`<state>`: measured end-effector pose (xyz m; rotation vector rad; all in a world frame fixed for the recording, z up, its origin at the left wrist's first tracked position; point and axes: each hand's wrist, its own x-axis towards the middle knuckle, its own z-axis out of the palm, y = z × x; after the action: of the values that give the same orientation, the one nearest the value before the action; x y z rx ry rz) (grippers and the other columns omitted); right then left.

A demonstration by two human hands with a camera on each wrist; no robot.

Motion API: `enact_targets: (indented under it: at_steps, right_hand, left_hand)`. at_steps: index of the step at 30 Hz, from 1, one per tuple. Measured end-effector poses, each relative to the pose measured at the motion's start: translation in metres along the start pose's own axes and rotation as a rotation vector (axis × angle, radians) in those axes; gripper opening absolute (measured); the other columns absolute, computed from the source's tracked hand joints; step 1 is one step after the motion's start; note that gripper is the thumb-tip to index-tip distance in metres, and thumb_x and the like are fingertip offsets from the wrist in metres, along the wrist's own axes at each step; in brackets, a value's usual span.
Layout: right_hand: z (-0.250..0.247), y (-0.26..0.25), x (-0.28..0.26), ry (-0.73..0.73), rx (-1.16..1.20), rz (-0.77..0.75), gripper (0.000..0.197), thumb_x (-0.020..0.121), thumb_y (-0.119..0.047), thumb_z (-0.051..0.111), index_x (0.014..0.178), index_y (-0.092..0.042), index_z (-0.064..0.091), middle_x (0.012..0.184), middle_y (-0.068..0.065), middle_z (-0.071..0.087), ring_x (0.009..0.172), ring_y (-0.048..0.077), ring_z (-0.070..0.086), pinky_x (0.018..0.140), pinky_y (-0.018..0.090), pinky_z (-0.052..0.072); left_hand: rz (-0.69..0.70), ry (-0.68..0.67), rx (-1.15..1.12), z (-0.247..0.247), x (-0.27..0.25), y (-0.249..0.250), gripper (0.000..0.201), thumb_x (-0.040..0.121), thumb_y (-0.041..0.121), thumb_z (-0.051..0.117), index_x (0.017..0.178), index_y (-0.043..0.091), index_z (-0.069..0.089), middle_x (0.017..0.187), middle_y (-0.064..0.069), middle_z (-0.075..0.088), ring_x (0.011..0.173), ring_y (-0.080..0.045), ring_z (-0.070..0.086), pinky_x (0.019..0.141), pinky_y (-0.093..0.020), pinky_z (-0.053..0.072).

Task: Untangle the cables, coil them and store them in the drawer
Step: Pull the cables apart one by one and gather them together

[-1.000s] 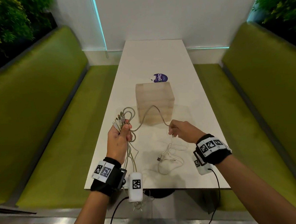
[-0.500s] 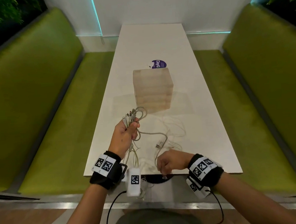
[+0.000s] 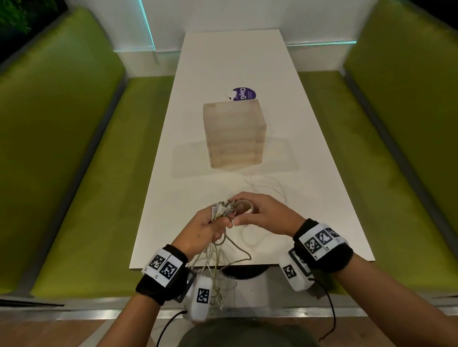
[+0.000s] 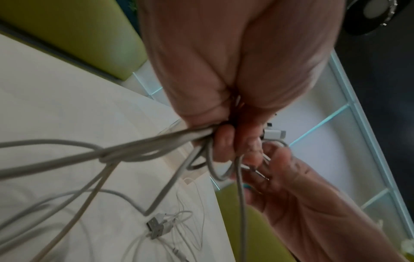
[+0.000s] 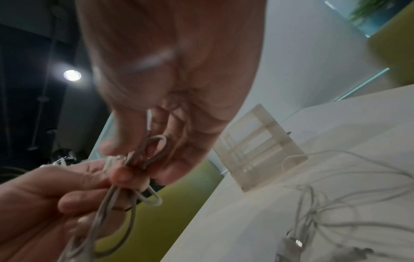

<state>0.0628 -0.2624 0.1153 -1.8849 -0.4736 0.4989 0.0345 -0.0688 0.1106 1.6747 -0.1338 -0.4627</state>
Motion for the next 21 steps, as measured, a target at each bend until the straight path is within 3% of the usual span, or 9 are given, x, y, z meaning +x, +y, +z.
enact_targets:
  at_steps: [3, 5, 8, 12, 15, 18, 21]
  right_hand:
    - [0.002, -0.001, 0.0, 0.022, 0.073, 0.032, 0.015, 0.087, -0.008, 0.063, 0.102, -0.005, 0.066, 0.09, 0.016, 0.069, 0.072, 0.015, 0.066, 0.068, 0.029, 0.056]
    - [0.0, 0.0, -0.001, 0.021, 0.079, 0.065, 0.012, 0.09, -0.005, 0.058, 0.098, 0.0, 0.066, 0.091, 0.02, 0.07, 0.07, 0.02, 0.068, 0.068, 0.033, 0.058]
    - [-0.003, 0.0, -0.003, 0.021, 0.057, 0.078, 0.011, 0.091, -0.004, 0.055, 0.093, 0.0, 0.066, 0.086, 0.016, 0.071, 0.071, 0.022, 0.068, 0.07, 0.034, 0.059]
    - [-0.005, 0.003, -0.009, -0.065, 0.03, 0.137, 0.009, 0.09, -0.003, 0.057, 0.092, -0.001, 0.065, 0.083, 0.011, 0.07, 0.068, 0.016, 0.067, 0.068, 0.029, 0.058]
    - [-0.001, 0.009, -0.016, -0.199, -0.035, 0.195, 0.009, 0.09, -0.003, 0.057, 0.093, -0.001, 0.065, 0.083, 0.011, 0.07, 0.067, 0.016, 0.067, 0.067, 0.028, 0.058]
    - [0.013, 0.02, -0.023, -0.347, -0.124, 0.253, 0.01, 0.09, -0.003, 0.058, 0.097, 0.001, 0.064, 0.082, 0.007, 0.069, 0.068, 0.018, 0.068, 0.068, 0.028, 0.058]
    - [0.03, 0.03, -0.027, -0.446, -0.243, 0.259, 0.013, 0.085, -0.008, 0.063, 0.097, -0.002, 0.065, 0.088, 0.011, 0.071, 0.077, 0.021, 0.068, 0.076, 0.034, 0.056]
  left_hand:
    - [0.023, 0.046, -0.024, 0.0, -0.006, 0.002, 0.014, 0.098, 0.002, 0.042, 0.091, 0.002, 0.054, 0.05, 0.011, 0.058, 0.045, -0.003, 0.038, 0.048, -0.016, 0.032]
    - [0.033, 0.107, -0.04, 0.0, -0.007, -0.002, 0.016, 0.098, 0.004, 0.042, 0.093, -0.001, 0.056, 0.051, 0.01, 0.058, 0.046, -0.004, 0.04, 0.048, -0.016, 0.034]
    - [0.04, 0.229, -0.111, -0.004, -0.004, -0.01, 0.02, 0.099, 0.008, 0.043, 0.092, 0.004, 0.062, 0.056, 0.003, 0.057, 0.052, -0.012, 0.044, 0.051, -0.022, 0.036]
    - [0.071, 0.324, -0.199, -0.014, 0.0, -0.012, 0.017, 0.099, 0.007, 0.042, 0.093, 0.006, 0.058, 0.085, -0.009, 0.066, 0.058, -0.016, 0.061, 0.051, -0.023, 0.045]
    - [0.083, 0.403, -0.255, -0.024, 0.003, -0.014, 0.019, 0.1, 0.006, 0.039, 0.088, 0.005, 0.054, 0.079, -0.012, 0.067, 0.065, -0.017, 0.069, 0.059, -0.025, 0.055]
    - [0.103, 0.429, -0.264, -0.03, 0.005, -0.013, 0.021, 0.1, 0.007, 0.039, 0.086, 0.005, 0.055, 0.065, -0.003, 0.066, 0.057, -0.016, 0.064, 0.057, -0.024, 0.053]
    - [0.108, 0.383, -0.255, -0.025, 0.004, -0.008, 0.022, 0.1, 0.007, 0.038, 0.086, 0.007, 0.055, 0.06, 0.001, 0.054, 0.048, -0.011, 0.044, 0.049, -0.02, 0.039]
